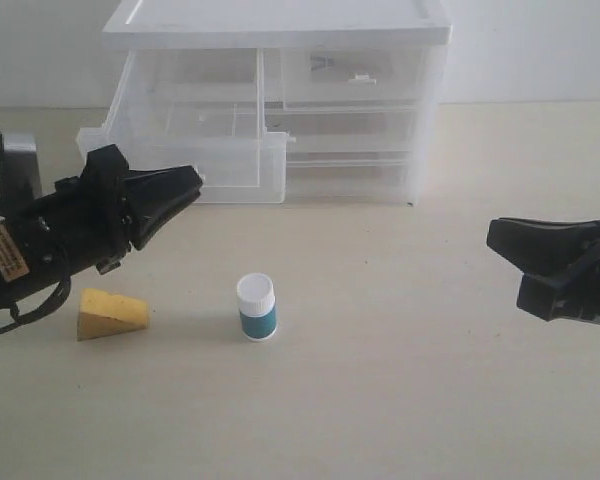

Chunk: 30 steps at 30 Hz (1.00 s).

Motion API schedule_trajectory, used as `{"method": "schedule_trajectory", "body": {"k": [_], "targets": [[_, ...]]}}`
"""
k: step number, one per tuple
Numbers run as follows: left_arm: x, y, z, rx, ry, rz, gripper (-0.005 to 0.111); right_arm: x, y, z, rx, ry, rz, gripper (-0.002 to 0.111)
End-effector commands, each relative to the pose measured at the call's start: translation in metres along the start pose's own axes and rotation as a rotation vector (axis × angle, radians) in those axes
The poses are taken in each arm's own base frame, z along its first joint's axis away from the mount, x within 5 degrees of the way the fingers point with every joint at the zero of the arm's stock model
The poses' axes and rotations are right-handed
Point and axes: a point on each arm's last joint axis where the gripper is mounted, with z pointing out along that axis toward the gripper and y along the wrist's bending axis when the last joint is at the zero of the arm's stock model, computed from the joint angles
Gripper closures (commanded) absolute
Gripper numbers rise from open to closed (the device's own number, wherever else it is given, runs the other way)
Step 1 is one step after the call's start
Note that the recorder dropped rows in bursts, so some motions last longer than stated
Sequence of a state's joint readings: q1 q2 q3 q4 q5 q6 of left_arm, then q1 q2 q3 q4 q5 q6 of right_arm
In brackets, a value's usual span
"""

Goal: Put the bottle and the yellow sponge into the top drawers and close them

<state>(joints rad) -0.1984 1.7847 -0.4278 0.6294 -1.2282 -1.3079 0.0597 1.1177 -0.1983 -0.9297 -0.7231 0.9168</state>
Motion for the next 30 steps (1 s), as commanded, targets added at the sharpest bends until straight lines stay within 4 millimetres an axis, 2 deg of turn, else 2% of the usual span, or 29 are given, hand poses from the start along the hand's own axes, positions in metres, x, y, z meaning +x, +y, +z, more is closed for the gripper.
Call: {"method": "schedule_trajectory", "body": {"k": [1, 3, 8, 10, 13, 16, 17, 18, 22, 26, 28, 30], "targets": [[0.005, -0.001, -0.002, -0.001, 0.023, 0.082, 0.096, -0.002, 0.001, 0.001, -0.007, -0.008, -0.013, 0.106], [0.005, -0.002, -0.002, 0.000, 0.027, 0.084, 0.085, -0.002, 0.001, 0.001, -0.007, -0.008, -0.013, 0.106], [0.012, -0.002, -0.005, 0.024, 0.115, 0.156, 0.048, 0.000, 0.002, 0.000, -0.026, 0.007, -0.037, 0.106], [0.018, -0.002, -0.008, 0.050, 0.202, 0.187, 0.045, 0.000, 0.006, 0.000, -0.066, 0.012, -0.062, 0.106], [0.032, -0.002, -0.015, 0.090, 0.375, 0.204, 0.056, 0.000, 0.016, -0.001, -0.178, -0.001, -0.109, 0.105], [0.048, -0.003, -0.028, 0.116, 0.483, 0.262, 0.084, 0.000, 0.026, -0.001, -0.262, -0.006, -0.108, 0.105], [0.052, -0.005, -0.034, 0.131, 0.504, 0.303, 0.097, -0.001, 0.030, 0.000, -0.285, 0.009, -0.109, 0.105], [0.054, -0.010, -0.038, 0.152, 0.505, 0.357, 0.103, -0.001, 0.033, 0.002, -0.300, 0.029, -0.119, 0.105], [0.047, -0.043, -0.061, 0.224, 0.407, 0.528, 0.103, -0.010, 0.060, 0.017, -0.382, 0.130, -0.190, 0.105], [0.025, -0.091, -0.091, 0.291, 0.181, 0.719, 0.103, -0.013, 0.097, 0.039, -0.427, 0.219, -0.308, 0.105], [0.017, -0.114, -0.109, 0.305, 0.038, 0.799, 0.103, -0.010, 0.122, 0.056, -0.444, 0.275, -0.357, 0.105], [0.009, -0.125, -0.126, 0.141, -0.117, 0.889, 0.103, -0.007, 0.142, 0.074, -0.415, 0.323, -0.415, 0.102]]}}
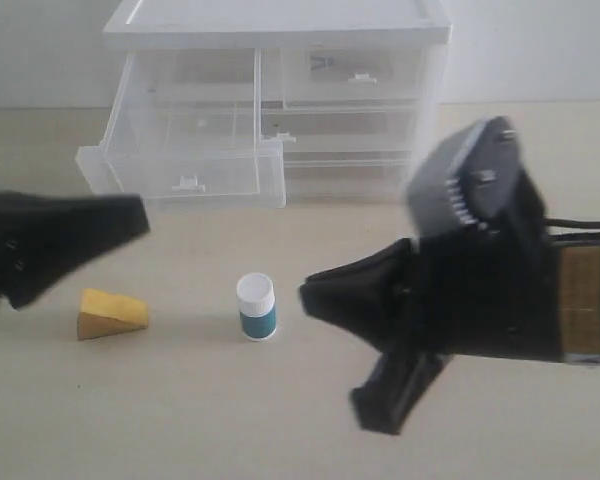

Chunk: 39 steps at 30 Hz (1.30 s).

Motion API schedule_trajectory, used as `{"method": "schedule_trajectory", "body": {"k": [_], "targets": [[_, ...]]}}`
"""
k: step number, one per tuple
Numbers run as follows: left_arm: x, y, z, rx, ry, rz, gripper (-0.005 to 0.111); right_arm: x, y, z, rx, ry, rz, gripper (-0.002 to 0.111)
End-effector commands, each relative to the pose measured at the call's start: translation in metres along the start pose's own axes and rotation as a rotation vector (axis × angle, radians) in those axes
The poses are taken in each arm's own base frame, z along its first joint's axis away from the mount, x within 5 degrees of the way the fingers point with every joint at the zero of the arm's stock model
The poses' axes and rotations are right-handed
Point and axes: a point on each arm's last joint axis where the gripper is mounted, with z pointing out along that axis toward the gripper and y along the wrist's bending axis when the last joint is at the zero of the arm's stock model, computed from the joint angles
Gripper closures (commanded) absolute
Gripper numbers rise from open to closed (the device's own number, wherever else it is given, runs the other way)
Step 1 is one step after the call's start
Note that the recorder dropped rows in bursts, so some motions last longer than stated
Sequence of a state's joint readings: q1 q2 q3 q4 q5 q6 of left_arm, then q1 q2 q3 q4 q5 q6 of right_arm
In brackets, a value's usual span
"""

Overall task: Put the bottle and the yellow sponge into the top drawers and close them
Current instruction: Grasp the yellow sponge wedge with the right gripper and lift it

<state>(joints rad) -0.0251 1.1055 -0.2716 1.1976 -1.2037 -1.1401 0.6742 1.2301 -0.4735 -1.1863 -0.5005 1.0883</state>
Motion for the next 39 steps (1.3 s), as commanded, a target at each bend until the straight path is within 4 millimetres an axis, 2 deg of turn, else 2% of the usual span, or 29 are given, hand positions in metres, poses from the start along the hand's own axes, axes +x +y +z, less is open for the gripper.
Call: {"method": "schedule_trajectory", "body": {"k": [1, 2, 4, 6, 8, 10, 13, 17, 23, 28, 30, 33, 35, 38, 39], "targets": [[-0.029, -0.020, -0.037, -0.369, -0.171, 0.176, 0.103, -0.016, 0.023, 0.053, 0.038, 0.135, -0.082, 0.096], [-0.031, -0.019, -0.049, -0.525, -0.192, 0.184, 0.103, -0.020, 0.026, 0.067, 0.042, 0.151, -0.096, 0.088], [-0.031, -0.017, -0.073, -0.807, -0.235, 0.161, 0.103, -0.026, 0.037, 0.094, 0.013, 0.170, -0.122, 0.062], [-0.027, -0.022, -0.096, -0.994, -0.303, 0.149, 0.103, -0.029, 0.047, 0.118, -0.036, 0.175, -0.154, 0.037], [-0.022, -0.030, -0.105, -1.031, -0.372, 0.140, 0.103, -0.029, 0.054, 0.143, -0.077, 0.182, -0.204, 0.015], [-0.018, -0.039, -0.107, -0.989, -0.416, 0.186, 0.103, -0.025, 0.056, 0.169, -0.095, 0.201, -0.231, 0.003], [-0.016, -0.048, -0.108, -0.947, -0.442, 0.253, 0.103, -0.016, 0.050, 0.204, -0.080, 0.232, -0.232, 0.003], [-0.015, -0.049, -0.108, -0.943, -0.448, 0.258, 0.103, -0.008, 0.041, 0.235, -0.036, 0.267, -0.304, 0.003], [-0.015, -0.049, -0.108, -0.936, -0.449, 0.260, 0.103, -0.006, 0.028, 0.266, 0.049, 0.286, -0.393, 0.003], [-0.015, -0.049, -0.108, -0.936, -0.449, 0.260, 0.103, -0.001, 0.012, 0.287, 0.094, 0.292, -0.389, 0.003], [-0.015, -0.049, -0.108, -0.936, -0.449, 0.260, 0.103, 0.001, 0.004, 0.289, 0.107, 0.296, -0.376, 0.007], [-0.015, -0.049, -0.108, -0.936, -0.449, 0.260, 0.103, 0.002, -0.005, 0.289, 0.095, 0.289, -0.354, 0.023], [-0.015, -0.049, -0.108, -0.936, -0.449, 0.260, 0.103, 0.004, -0.008, 0.290, 0.086, 0.286, -0.343, 0.048], [-0.015, -0.049, -0.108, -0.936, -0.449, 0.260, 0.103, 0.005, -0.012, 0.290, 0.100, 0.292, -0.333, 0.097], [-0.015, -0.049, -0.108, -0.936, -0.449, 0.260, 0.103, 0.005, -0.012, 0.290, 0.111, 0.291, -0.285, 0.108]]}}
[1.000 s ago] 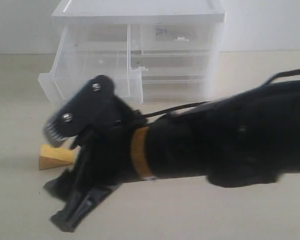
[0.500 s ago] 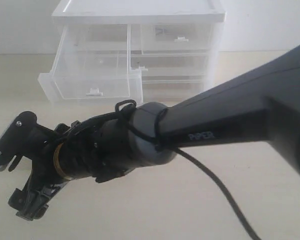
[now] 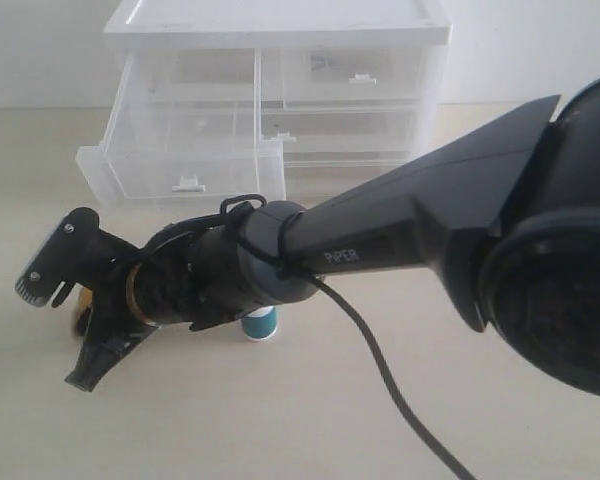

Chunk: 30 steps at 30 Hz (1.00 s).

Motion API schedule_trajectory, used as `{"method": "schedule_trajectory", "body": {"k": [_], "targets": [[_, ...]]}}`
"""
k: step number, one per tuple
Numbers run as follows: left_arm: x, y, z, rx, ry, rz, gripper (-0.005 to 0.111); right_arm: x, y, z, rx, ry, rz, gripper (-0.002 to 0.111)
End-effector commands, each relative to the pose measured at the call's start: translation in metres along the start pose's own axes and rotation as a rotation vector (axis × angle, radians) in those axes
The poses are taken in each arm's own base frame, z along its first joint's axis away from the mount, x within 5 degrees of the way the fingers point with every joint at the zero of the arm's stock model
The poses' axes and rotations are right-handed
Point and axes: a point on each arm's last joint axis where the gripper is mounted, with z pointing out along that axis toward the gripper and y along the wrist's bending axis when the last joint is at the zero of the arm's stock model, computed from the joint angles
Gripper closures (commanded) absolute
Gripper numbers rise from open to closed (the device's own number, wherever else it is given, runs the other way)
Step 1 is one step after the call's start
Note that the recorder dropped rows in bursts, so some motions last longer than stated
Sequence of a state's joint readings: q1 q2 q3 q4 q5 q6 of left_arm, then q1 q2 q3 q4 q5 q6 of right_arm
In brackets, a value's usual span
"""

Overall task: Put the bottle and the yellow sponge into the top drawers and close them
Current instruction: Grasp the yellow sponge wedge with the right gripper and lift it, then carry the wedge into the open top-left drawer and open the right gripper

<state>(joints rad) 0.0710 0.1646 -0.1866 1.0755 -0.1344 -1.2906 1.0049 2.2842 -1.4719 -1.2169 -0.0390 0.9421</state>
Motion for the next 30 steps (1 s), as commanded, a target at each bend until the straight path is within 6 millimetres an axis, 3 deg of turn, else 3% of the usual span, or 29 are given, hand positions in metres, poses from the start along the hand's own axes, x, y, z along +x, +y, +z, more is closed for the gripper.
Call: {"method": "schedule_trajectory", "body": {"k": [1, 4, 8, 10, 11, 12, 14, 16, 19, 20, 21, 22, 23, 27, 28, 30], "targets": [[0.001, 0.000, -0.001, 0.004, -0.004, -0.004, 0.103, -0.004, -0.003, -0.002, 0.005, -0.013, 0.099, 0.106], [0.001, 0.000, -0.001, 0.004, -0.003, 0.003, 0.103, -0.014, 0.008, -0.015, 0.001, -0.024, 0.169, 0.106], [0.001, 0.000, -0.001, 0.002, -0.003, 0.002, 0.103, -0.023, 0.044, -0.062, -0.044, -0.027, 0.113, 0.106], [0.001, 0.000, -0.001, 0.002, -0.003, 0.002, 0.103, -0.020, 0.061, -0.097, -0.034, -0.003, 0.103, 0.106], [0.001, 0.000, -0.001, 0.002, -0.003, 0.002, 0.103, -0.017, 0.068, -0.133, 0.005, 0.010, 0.117, 0.106], [0.001, 0.000, -0.001, 0.002, -0.003, 0.002, 0.103, -0.018, 0.069, -0.155, 0.027, 0.000, 0.122, 0.106], [0.001, 0.000, -0.001, 0.002, -0.003, 0.002, 0.103, -0.026, 0.060, -0.202, 0.072, -0.072, 0.132, 0.106], [0.001, 0.000, -0.001, 0.001, -0.003, -0.009, 0.103, -0.042, 0.038, -0.244, 0.133, -0.192, 0.133, 0.106], [0.000, -0.002, -0.001, 0.019, -0.009, -0.010, 0.103, -0.064, -0.011, -0.278, 0.246, -0.328, 0.191, 0.106], [0.000, -0.002, -0.001, 0.023, -0.010, -0.010, 0.103, -0.069, -0.025, -0.281, 0.268, -0.354, 0.215, 0.106], [0.000, -0.002, -0.001, 0.028, -0.012, -0.010, 0.103, -0.076, -0.055, -0.271, 0.271, -0.395, 0.282, 0.106], [0.000, -0.002, -0.001, 0.028, -0.012, -0.010, 0.103, -0.079, -0.067, -0.265, 0.274, -0.406, 0.290, 0.106], [0.000, -0.002, -0.001, 0.028, -0.012, -0.010, 0.103, -0.079, -0.088, -0.241, 0.299, -0.381, 0.332, 0.105], [0.000, -0.002, -0.001, 0.028, -0.012, -0.010, 0.103, -0.074, -0.105, -0.184, 0.308, -0.301, 0.373, 0.105], [0.000, -0.002, -0.001, 0.028, -0.012, -0.010, 0.103, -0.074, -0.106, -0.180, 0.306, -0.297, 0.373, 0.105], [0.000, -0.002, -0.001, 0.028, -0.012, -0.010, 0.103, -0.066, -0.109, -0.167, 0.344, -0.241, 0.371, 0.086]]}}
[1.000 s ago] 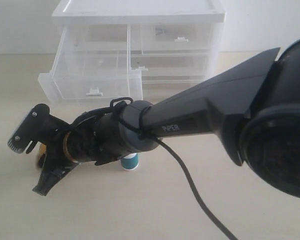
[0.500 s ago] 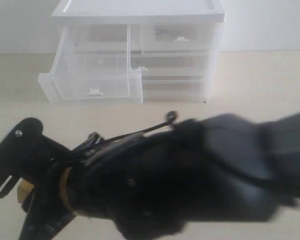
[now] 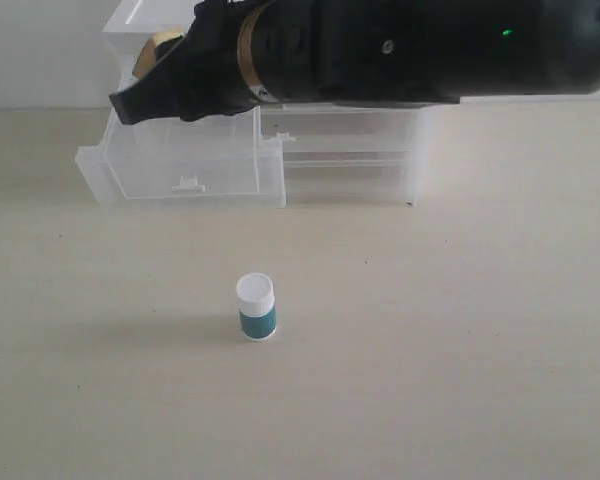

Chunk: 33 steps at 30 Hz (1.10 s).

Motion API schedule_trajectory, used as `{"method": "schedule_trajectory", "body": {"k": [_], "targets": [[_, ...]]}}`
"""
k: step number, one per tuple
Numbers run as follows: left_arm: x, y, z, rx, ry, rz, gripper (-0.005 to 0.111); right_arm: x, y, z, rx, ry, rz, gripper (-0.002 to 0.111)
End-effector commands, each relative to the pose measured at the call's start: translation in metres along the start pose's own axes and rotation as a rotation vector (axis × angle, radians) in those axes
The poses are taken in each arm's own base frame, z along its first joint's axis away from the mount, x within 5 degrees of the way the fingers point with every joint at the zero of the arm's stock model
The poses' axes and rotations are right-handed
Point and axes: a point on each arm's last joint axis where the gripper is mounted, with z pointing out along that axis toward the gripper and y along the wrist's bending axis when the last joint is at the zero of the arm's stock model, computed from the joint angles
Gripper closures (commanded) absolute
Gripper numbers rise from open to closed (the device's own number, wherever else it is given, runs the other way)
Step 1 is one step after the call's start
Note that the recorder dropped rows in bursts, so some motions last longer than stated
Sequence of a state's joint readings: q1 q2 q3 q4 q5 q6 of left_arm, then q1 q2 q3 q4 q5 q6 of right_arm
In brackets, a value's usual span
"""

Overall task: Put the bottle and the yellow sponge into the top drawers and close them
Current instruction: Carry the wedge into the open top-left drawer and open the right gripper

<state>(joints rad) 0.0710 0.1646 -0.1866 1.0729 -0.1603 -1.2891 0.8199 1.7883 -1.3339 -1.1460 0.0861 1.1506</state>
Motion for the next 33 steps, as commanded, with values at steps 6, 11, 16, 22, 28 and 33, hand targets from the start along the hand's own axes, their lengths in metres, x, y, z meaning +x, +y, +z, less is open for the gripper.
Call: {"method": "schedule_trajectory", "body": {"k": [6, 11, 16, 22, 28, 33], "targets": [[0.001, 0.000, -0.001, 0.003, -0.004, -0.007, 0.103, -0.011, -0.002, -0.004, 0.017, -0.025, 0.026, 0.007], [0.001, 0.000, -0.001, 0.003, -0.004, -0.005, 0.103, -0.018, 0.025, -0.059, -0.085, -0.082, -0.057, 0.072], [0.001, 0.000, -0.001, 0.007, -0.005, -0.005, 0.103, 0.018, 0.061, -0.082, -0.204, -0.011, -0.132, 0.102], [0.000, -0.002, -0.001, 0.021, -0.009, -0.005, 0.103, 0.061, 0.078, -0.055, -0.275, 0.108, -0.204, 0.101], [0.003, -0.001, -0.001, 0.020, -0.001, -0.006, 0.103, 0.069, 0.068, -0.013, -0.066, 0.224, -0.375, 0.109], [0.003, -0.001, -0.001, 0.023, -0.002, -0.006, 0.103, 0.039, 0.063, 0.001, 0.054, 0.171, -0.412, 0.109]]}}
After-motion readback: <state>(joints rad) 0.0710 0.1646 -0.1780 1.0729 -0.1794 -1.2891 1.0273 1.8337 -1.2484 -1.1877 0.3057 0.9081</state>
